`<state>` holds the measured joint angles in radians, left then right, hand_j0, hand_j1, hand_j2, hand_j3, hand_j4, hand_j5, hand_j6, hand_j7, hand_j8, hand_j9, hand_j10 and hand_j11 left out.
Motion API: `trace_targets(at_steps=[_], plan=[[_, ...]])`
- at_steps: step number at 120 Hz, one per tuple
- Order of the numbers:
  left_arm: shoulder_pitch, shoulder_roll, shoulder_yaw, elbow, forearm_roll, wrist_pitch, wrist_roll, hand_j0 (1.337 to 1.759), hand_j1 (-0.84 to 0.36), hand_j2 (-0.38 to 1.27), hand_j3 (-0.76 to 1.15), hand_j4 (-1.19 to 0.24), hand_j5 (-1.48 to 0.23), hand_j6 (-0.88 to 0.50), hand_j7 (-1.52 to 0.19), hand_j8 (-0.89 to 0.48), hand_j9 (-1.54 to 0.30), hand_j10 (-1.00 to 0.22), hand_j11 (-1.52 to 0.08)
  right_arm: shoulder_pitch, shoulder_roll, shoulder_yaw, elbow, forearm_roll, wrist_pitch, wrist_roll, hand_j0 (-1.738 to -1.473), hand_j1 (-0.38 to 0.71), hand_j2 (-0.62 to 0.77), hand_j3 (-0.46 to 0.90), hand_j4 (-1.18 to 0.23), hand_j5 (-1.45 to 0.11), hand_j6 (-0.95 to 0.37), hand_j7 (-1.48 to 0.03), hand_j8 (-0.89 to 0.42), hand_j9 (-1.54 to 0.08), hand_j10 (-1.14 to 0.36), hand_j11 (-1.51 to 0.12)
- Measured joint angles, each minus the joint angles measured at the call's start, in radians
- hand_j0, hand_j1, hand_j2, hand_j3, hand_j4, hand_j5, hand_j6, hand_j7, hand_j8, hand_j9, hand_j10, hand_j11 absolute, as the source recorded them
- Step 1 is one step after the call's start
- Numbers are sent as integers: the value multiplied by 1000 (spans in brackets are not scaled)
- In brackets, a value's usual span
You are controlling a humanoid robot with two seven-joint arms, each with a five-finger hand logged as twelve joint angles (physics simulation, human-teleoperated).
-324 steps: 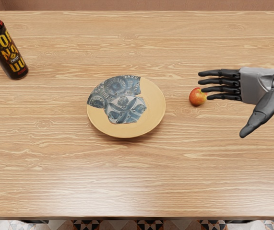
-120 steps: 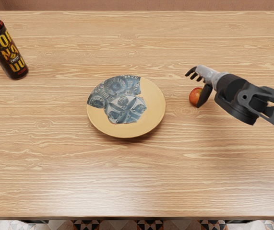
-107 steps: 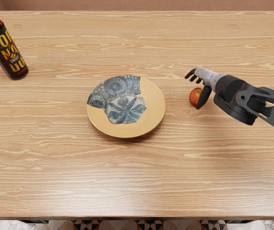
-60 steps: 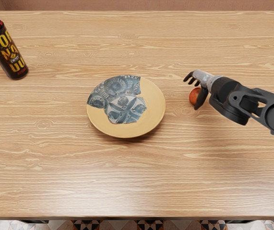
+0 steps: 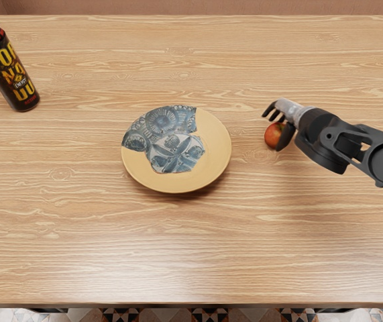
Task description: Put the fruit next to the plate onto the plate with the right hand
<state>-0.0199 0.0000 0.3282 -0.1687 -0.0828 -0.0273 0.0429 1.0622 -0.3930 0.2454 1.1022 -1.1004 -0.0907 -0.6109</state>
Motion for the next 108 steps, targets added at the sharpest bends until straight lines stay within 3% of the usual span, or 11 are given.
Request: trace_targets(at_steps=[55, 82, 108], plan=[[0, 0, 0, 0, 0, 0, 0, 1658, 71, 46, 0, -232, -301, -232, -301, -232, -301, -232, -301, -8, 3, 1, -9, 4, -2, 0, -1658, 181, -83, -1, -452, -572, -449, -578, -427, -577, -449, -576], [0, 0, 0, 0, 0, 0, 0, 1658, 71, 47, 0, -232, -301, -232, -301, -232, -301, -232, -301, -14, 7, 2, -9, -6, -5, 0, -1653, 208, -87, -3, -516, -543, -418, -598, -431, -568, -502, -568], [0, 0, 0, 0, 0, 0, 0, 1658, 71, 46, 0, -232, -301, -232, -301, -232, -301, -232, -301, -16, 19, 1, -14, -4, -4, -1, -1653, 249, -56, 0, -544, -569, -362, -630, -351, -613, -520, -611]])
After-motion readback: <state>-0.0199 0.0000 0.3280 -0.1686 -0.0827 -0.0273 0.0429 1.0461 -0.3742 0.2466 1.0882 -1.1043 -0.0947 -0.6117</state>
